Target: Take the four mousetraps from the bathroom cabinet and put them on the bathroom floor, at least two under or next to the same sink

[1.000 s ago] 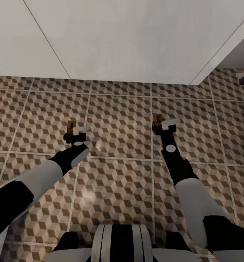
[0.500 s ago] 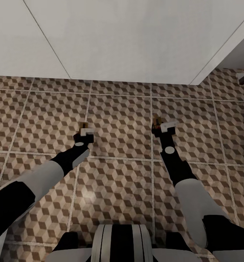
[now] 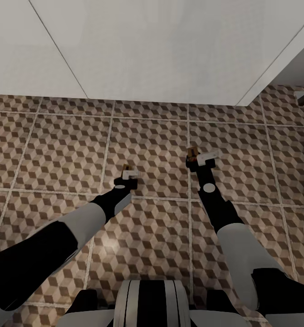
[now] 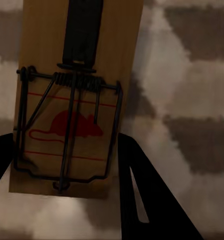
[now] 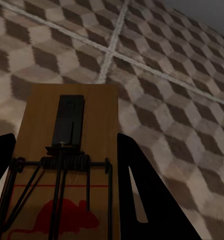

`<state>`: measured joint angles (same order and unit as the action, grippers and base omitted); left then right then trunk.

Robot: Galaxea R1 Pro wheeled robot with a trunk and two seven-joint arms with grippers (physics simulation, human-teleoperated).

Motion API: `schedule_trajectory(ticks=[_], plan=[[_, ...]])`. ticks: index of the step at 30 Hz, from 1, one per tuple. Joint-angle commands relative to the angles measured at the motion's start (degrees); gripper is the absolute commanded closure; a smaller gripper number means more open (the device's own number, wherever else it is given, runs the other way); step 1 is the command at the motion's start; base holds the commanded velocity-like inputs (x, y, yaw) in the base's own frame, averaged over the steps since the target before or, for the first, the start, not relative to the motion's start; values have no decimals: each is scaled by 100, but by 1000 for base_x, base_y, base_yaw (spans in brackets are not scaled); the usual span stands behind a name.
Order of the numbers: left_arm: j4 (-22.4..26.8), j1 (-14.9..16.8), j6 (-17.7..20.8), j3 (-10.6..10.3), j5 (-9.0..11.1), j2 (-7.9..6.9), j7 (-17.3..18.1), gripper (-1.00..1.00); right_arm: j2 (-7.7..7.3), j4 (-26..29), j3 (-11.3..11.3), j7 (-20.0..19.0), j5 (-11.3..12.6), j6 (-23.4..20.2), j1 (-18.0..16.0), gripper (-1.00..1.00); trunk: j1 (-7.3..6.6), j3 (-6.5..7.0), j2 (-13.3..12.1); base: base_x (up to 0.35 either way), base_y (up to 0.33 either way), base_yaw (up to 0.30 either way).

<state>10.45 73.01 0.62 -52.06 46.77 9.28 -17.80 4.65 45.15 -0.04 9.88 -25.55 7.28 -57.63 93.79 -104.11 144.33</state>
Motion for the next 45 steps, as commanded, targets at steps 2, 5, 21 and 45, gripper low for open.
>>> schedule_trajectory(ticks=[2, 5, 21, 45], plan=[[-10, 16, -105, -50, 30, 0, -50, 100, 5, -6, 18, 23, -39, 10, -2, 100, -1, -2, 1, 0, 0, 0], [-15, 25, -504, -56, 32, -13, -45, 100, 8, -6, 29, 23, -38, 10, -2, 100, -1, -2, 1, 0, 0, 0], [111, 23, -912, -62, 57, -492, -26, 100, 1, -15, 31, 23, -38, 1, -2, 100, -1, -2, 1, 0, 0, 0], [3061, -43, 373, -67, 72, -1996, -39, 100, 8, -59, -77, -1085, 104, 9, -2, 100, -1, -2, 1, 0, 0, 0]])
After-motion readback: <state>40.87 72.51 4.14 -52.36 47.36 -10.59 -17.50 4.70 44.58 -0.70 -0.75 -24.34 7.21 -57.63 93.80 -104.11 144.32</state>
